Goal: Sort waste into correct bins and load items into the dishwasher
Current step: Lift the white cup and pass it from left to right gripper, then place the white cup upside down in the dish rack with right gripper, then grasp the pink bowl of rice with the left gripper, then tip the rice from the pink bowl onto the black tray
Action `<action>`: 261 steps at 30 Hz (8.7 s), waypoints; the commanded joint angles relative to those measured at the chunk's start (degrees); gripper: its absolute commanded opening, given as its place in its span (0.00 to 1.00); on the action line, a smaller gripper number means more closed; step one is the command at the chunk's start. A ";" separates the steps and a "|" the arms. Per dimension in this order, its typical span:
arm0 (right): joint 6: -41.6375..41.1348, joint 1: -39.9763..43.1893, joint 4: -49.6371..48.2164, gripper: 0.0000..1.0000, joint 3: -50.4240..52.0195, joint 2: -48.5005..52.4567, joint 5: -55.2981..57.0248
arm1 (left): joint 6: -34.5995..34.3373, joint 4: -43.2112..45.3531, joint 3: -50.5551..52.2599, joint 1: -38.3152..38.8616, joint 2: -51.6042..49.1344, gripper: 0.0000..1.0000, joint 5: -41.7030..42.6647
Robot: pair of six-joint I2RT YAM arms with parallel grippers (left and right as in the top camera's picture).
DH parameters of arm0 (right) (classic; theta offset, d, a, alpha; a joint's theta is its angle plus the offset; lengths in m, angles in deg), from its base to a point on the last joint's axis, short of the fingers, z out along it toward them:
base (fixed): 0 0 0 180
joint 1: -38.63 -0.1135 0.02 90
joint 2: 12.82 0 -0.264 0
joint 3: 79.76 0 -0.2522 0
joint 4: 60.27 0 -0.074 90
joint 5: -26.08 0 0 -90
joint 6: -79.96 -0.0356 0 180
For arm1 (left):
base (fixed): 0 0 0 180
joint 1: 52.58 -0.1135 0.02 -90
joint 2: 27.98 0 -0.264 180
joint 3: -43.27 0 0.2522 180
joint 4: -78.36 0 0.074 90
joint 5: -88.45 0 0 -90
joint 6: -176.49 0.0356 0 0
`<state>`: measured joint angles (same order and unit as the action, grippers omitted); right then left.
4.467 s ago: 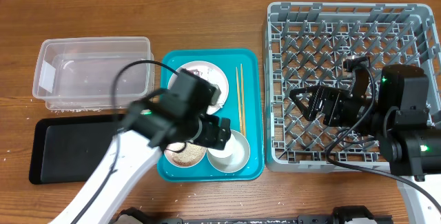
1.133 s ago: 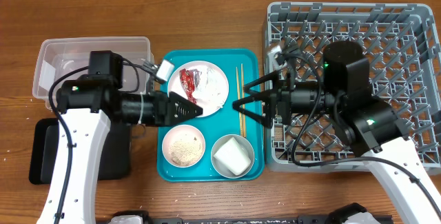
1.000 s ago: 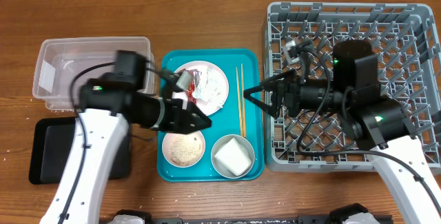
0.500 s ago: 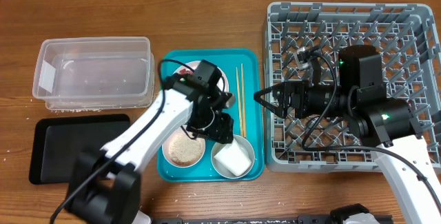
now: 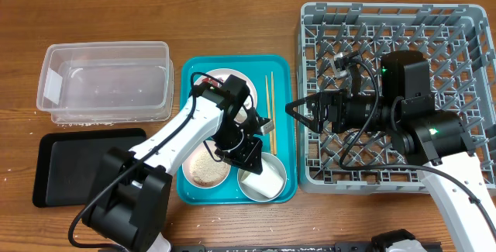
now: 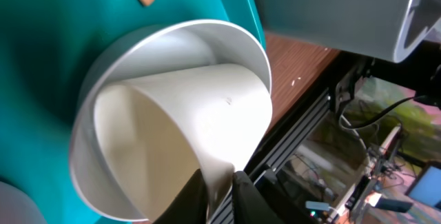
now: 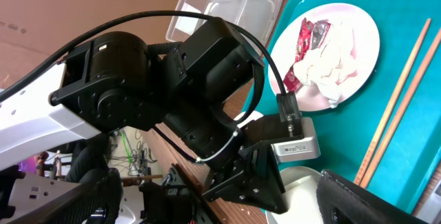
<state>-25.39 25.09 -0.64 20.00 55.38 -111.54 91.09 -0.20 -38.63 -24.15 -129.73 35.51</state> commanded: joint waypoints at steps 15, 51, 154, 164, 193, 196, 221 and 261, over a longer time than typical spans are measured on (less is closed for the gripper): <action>0.52 -1.88 -1.05 0.91 -1.42 -0.98 0.02 | 15.23 -8.76 -4.50 -23.12 10.45 0.04 39.23; 9.64 -9.77 -4.59 0.99 -1.42 9.14 -4.17 | 21.16 -14.88 -4.52 -26.53 10.93 0.04 53.62; -8.68 -2.47 20.87 1.00 -19.10 3.28 37.46 | -44.11 -7.02 -5.57 -0.26 10.19 0.04 -39.85; -8.70 -2.47 20.68 1.00 -19.10 3.28 37.46 | -3.56 -9.68 -3.98 -36.79 18.45 0.04 0.52; -8.72 -2.47 20.46 1.00 -19.10 3.28 36.76 | 44.48 -32.09 2.73 -87.60 -4.09 0.04 32.46; -8.72 -2.47 20.44 1.00 -19.10 3.28 36.76 | 45.18 -31.39 2.73 -89.02 -4.09 0.04 32.79; -8.70 -2.47 20.55 1.00 -19.10 3.28 35.71 | 42.38 -30.93 3.10 -87.38 1.55 0.04 27.69; -8.70 -2.47 20.65 1.00 -19.10 3.28 35.50 | 37.64 -23.37 3.63 -82.12 6.62 0.04 28.96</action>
<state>-34.01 22.47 20.15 1.94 58.82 -75.76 126.22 -22.75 -35.24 -107.49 -123.83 61.65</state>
